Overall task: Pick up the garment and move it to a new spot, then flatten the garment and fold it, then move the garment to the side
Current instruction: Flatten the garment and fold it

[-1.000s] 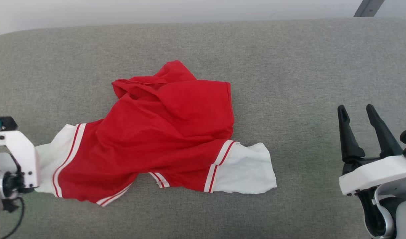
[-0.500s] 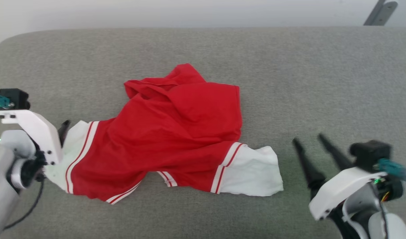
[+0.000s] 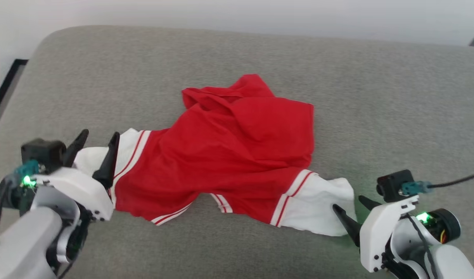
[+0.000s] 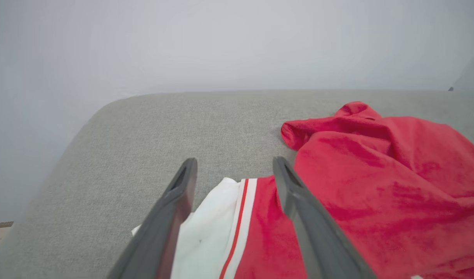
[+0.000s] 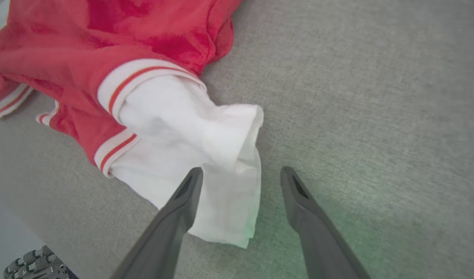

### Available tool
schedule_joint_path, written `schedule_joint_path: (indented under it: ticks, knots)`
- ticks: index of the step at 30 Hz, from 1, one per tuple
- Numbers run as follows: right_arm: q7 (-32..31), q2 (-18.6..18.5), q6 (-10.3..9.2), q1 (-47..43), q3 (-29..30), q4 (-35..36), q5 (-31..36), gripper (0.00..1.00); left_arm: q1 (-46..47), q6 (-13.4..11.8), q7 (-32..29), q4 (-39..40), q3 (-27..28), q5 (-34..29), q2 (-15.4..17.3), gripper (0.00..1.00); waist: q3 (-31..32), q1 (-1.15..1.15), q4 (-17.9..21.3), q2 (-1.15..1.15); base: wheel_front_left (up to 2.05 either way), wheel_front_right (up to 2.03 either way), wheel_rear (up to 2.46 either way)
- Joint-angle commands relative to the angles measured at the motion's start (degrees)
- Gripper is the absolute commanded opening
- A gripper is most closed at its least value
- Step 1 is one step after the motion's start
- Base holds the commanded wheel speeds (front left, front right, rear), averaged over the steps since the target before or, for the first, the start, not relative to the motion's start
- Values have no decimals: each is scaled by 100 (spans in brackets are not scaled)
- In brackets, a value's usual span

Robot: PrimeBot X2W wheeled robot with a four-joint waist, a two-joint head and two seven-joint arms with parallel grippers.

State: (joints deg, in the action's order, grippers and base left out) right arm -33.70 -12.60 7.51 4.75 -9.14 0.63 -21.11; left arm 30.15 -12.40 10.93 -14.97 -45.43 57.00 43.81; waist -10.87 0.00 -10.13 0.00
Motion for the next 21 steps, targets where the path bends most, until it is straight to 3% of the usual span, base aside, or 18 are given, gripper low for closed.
schedule_joint_path:
  ticks: [1,7,13,14,15,21]
  knots:
    - [-85,-67,-4,179,-99,-209,58,100,-217,-106,216,189,73,-97,-34,100,-5,0,-154,0,0,0,0]
    - [-184,-228,-4,536,-362,-876,163,100,-627,-298,428,584,340,-447,-248,100,-22,0,-425,0,0,0,0]
    - [-220,-313,-5,938,-723,-1915,319,100,-1341,-273,431,1048,1234,-1255,-836,100,-35,0,-685,0,0,0,0]
    - [-208,-283,-5,1005,-761,-2063,293,26,-1447,-237,432,1115,1396,-1451,-928,100,-31,0,-705,0,0,0,0]
    - [-170,-271,-5,1078,-787,-2200,273,0,-1580,-197,432,1177,1580,-1560,-1071,100,-29,0,-729,0,0,0,0]
    - [-104,-378,-6,1397,-859,-2427,98,0,-2296,312,432,1315,2431,-2235,-1772,100,13,0,-792,0,0,0,0]
